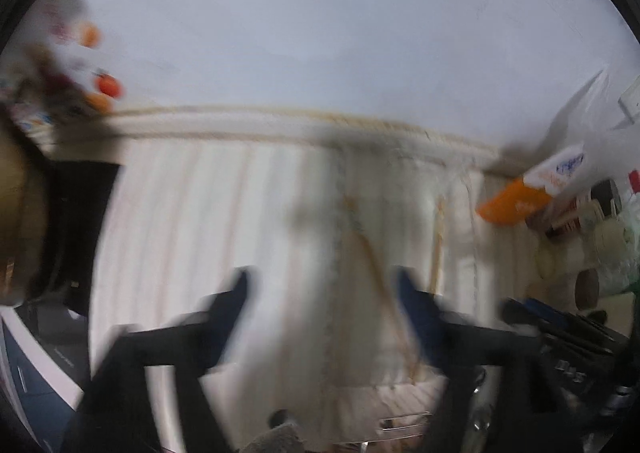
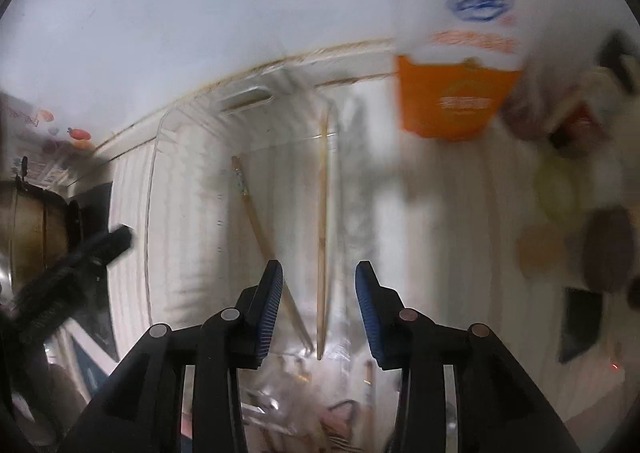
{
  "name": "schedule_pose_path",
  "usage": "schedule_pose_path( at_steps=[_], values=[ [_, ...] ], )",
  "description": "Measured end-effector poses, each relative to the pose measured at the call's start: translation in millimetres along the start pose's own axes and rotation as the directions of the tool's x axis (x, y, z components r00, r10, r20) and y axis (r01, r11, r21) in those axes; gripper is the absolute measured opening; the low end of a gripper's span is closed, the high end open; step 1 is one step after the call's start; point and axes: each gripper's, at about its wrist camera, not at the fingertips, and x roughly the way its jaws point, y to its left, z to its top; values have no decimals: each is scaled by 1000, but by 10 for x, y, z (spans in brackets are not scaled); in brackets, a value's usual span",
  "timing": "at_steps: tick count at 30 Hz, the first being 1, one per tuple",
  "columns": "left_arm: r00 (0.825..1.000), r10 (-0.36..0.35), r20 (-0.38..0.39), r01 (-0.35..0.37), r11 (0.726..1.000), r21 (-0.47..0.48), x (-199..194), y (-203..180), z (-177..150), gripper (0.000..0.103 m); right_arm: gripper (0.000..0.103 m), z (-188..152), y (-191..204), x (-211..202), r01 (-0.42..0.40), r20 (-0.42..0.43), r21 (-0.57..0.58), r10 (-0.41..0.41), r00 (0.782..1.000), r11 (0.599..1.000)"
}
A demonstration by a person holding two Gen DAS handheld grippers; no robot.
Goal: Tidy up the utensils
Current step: 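Grasp another chopstick with the left tool while the right tool grasps a labelled chopstick, then lift both chopsticks over the clear basket and open both tools to release them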
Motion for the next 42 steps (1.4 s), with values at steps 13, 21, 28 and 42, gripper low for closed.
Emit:
schedule_pose_path(
  at_steps=[13,21,28,42],
  values=[
    [990,30,-135,-31,999,-9,-112,309,-1587,103,22,-1507,-519,-327,-43,44,38,41,998,998],
    [933,-53,-356,57,998,3,609,-30,-2275,50,14,-1939,-574,142,-35,-100,30,38,994,999],
    [948,21,-319,14,994,109,689,-197,-2187,5,14,-2048,-395,501,13,-179,-13,-15,984,1000],
    [945,35,-326,4,993,118,551,228,-2264,5,6,-2290,-433,549,161,-190,-135,-185,964,978]
  ],
)
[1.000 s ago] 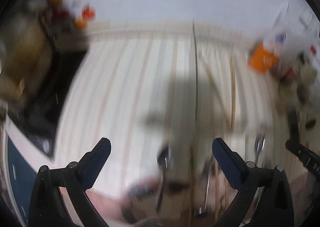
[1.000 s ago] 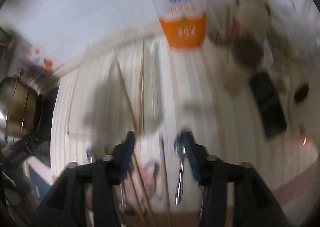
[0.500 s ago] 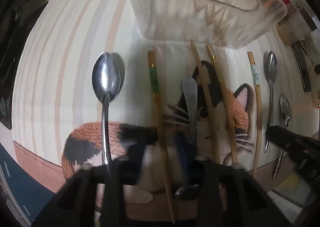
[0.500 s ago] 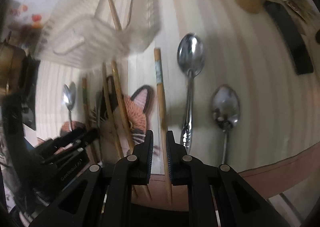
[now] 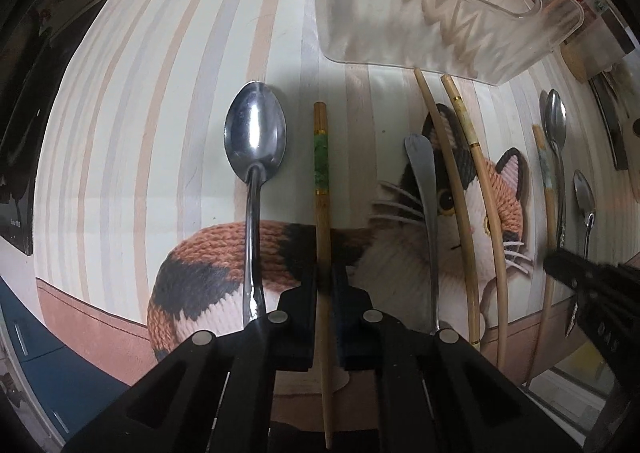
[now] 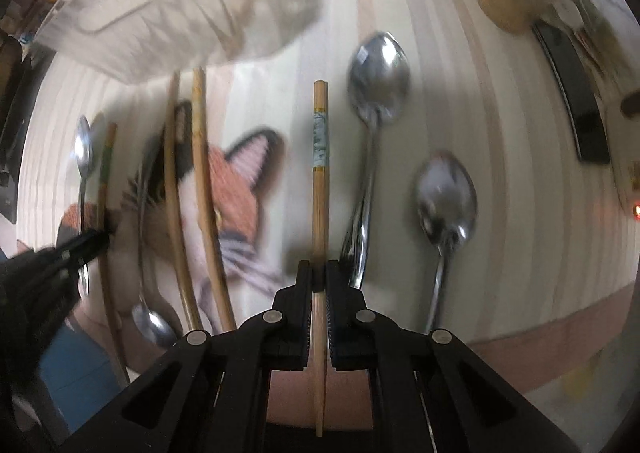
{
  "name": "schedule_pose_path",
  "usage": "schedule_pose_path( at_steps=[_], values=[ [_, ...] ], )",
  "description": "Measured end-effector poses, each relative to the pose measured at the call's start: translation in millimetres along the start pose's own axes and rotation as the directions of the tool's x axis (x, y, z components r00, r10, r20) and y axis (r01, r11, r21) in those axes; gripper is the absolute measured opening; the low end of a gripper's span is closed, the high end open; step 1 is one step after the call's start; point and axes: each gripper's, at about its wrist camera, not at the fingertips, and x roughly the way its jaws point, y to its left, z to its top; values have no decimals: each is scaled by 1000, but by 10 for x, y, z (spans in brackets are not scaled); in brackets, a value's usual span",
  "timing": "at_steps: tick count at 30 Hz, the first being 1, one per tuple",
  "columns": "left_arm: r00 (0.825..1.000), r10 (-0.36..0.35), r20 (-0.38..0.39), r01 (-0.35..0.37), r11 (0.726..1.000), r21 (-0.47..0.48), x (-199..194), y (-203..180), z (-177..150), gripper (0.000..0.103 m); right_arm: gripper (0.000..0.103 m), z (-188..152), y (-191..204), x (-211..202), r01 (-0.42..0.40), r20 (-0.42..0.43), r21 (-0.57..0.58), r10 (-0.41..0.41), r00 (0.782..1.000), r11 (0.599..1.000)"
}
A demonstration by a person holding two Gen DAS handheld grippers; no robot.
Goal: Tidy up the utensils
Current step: 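Lift both chopsticks over the clear basket and open both tools to release them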
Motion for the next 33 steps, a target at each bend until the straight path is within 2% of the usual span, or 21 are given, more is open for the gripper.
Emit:
schedule_pose_path(
  at_steps=[5,8,11,13,16,20,25,29,33],
  values=[
    [1000,1,-2,-1,1000,1,13,40,52,6,6,0,0,-24,13,-10,-6,-13,1000,1000],
    [1000,5,-2,-5,1000,4,11,16,-34,6,7,20,13,8,27,-6,-16,-27,1000,1000],
    [1000,6,-2,-6,1000,4,26,-48,21,6,7,51,92,9,44,0,-23,-44,999,999],
    [1000,7,1,-7,1000,3,31,-103,6,6,7,32,316,44,55,2,-23,-55,998,998],
    [1000,21,-1,-21,1000,20,40,-145,5,5,7,0,362,13,47,13,-8,-47,999,999],
    [999,11,38,-11,1000,16,-211,-148,-115,4,6,-37,215,-89,-20,32,37,19,999,999],
    [992,-14,122,16,1000,-19,-732,-7,-108,5,6,-25,102,-530,-131,99,74,123,987,989],
    [978,-48,203,58,997,-44,-1194,112,49,5,6,107,36,-978,-224,173,90,206,963,970],
    [950,-123,288,137,990,-31,-1631,133,461,5,6,432,17,-1451,-291,261,66,265,928,954]
  ],
)
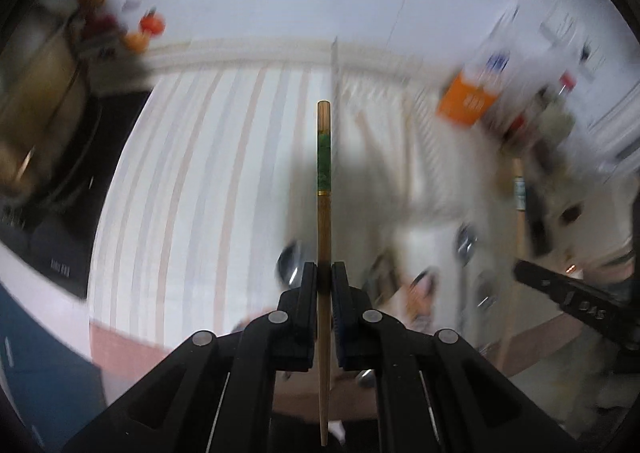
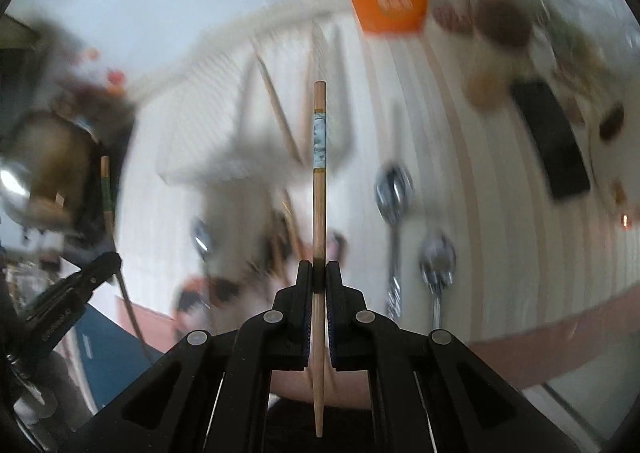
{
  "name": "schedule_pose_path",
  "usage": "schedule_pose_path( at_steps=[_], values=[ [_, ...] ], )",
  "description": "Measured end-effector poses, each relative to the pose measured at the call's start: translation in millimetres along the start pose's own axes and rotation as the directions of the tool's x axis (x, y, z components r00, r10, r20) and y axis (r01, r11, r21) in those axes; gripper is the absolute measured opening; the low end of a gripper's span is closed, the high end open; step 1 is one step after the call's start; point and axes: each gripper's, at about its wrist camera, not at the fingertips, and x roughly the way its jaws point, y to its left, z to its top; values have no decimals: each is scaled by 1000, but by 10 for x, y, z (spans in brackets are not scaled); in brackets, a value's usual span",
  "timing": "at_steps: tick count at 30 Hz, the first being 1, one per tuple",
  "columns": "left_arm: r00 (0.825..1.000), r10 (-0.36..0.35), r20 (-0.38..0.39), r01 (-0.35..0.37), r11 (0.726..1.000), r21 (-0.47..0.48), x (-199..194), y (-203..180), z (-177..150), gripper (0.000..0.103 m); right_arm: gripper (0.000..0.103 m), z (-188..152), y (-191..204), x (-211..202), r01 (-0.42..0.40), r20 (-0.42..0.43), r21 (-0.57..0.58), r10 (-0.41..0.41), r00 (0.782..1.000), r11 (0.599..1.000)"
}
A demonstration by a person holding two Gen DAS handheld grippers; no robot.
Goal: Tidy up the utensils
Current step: 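Lift both chopsticks over the clear basket and open both tools to release them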
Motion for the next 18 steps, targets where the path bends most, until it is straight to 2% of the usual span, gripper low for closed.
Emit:
schedule_pose_path(
  at_steps=[4,8,13,18],
  values=[
    [996,-86,33,86,996,-1,-93,-101,561,5,6,593,147,-99,15,74,-33,-12,997,999],
    [992,-124,-4,124,992,-22,180,-193,1188,5,6,1157,260,67,25,85,-33,-23,996,999],
    [987,-125,-102,122,992,-35,706,-219,1606,5,6,1717,406,450,61,45,-36,-59,997,998],
    [967,-152,-204,138,987,-84,1212,-192,1757,5,6,1893,325,891,73,-34,-8,-73,997,997]
  ],
)
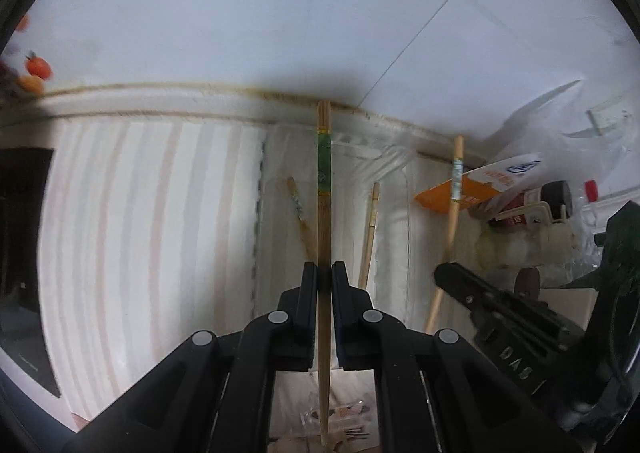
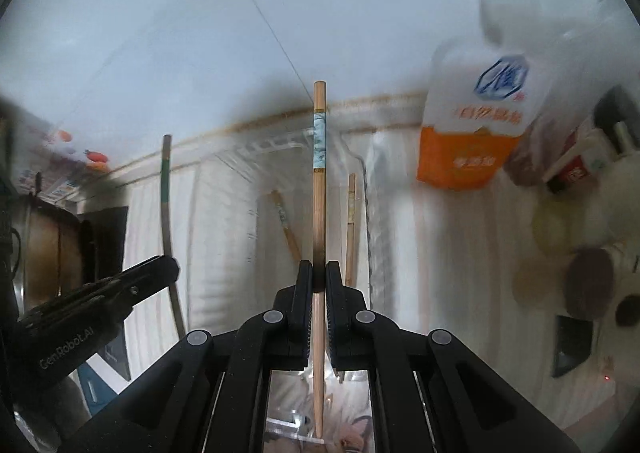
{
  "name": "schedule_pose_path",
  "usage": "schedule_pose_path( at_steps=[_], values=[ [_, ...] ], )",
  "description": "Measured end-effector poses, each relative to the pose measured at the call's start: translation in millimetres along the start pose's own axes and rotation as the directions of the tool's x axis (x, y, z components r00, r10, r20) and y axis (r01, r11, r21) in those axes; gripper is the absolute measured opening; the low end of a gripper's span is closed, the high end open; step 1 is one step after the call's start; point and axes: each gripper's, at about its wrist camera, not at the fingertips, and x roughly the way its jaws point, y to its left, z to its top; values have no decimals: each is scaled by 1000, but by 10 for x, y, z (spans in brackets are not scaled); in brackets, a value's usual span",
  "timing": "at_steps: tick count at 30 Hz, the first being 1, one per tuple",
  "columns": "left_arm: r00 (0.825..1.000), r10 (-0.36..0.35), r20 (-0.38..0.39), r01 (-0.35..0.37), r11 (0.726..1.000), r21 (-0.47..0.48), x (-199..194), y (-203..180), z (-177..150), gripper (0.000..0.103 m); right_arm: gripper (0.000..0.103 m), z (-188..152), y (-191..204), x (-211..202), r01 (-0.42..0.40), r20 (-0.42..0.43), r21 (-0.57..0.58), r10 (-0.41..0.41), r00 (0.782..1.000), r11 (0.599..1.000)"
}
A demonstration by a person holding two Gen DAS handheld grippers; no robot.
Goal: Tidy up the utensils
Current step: 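Lift both chopsticks over the clear basket and open both tools to release them, then grasp a chopstick on the cat mat with the left tool while the right tool grasps another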
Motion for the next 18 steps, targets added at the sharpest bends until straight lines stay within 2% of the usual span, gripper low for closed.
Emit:
schedule_pose_path(
  at_steps=[4,5,7,8,9,10,11,12,13,14,17,18],
  values=[
    [999,28,-38,-28,1000,0,95,7,23,7,9,49,-50,293,-26,-80,12,26,996,1000],
    [999,35,-37,-35,999,4,79,10,15,8,13,48,-68,310,-21,-88,13,22,996,1000],
    [997,77,-17,-76,997,15,3,10,-27,15,36,21,-109,260,-11,-74,13,12,997,1000],
    [995,96,1,-96,995,17,-42,13,-33,25,37,1,-140,216,-5,-64,14,6,998,1000],
    [993,114,34,-115,993,22,-115,31,-73,40,37,-23,-148,177,-2,-57,13,2,998,1000],
    [989,134,65,-136,990,24,-189,34,-122,47,39,-60,-185,101,10,-41,11,-9,999,1000],
    [983,157,92,-160,987,23,-252,39,-159,60,40,-94,-200,41,18,-29,6,-18,999,1000],
    [970,193,145,-199,980,24,-354,44,-232,74,41,-159,-235,-59,34,-3,-3,-34,999,999],
    [959,217,185,-224,974,18,-429,55,-293,84,44,-210,-269,-128,44,12,-4,-44,999,999],
    [948,232,217,-239,971,8,-496,79,-364,103,45,-271,-308,-200,54,27,-1,-54,998,999],
    [934,246,260,-254,967,-2,-646,163,-605,103,48,-566,-460,-444,68,102,2,-67,993,998],
    [924,276,266,-286,958,-3,-672,187,-725,103,51,-647,-487,-497,72,122,2,-71,990,997]
  ],
)
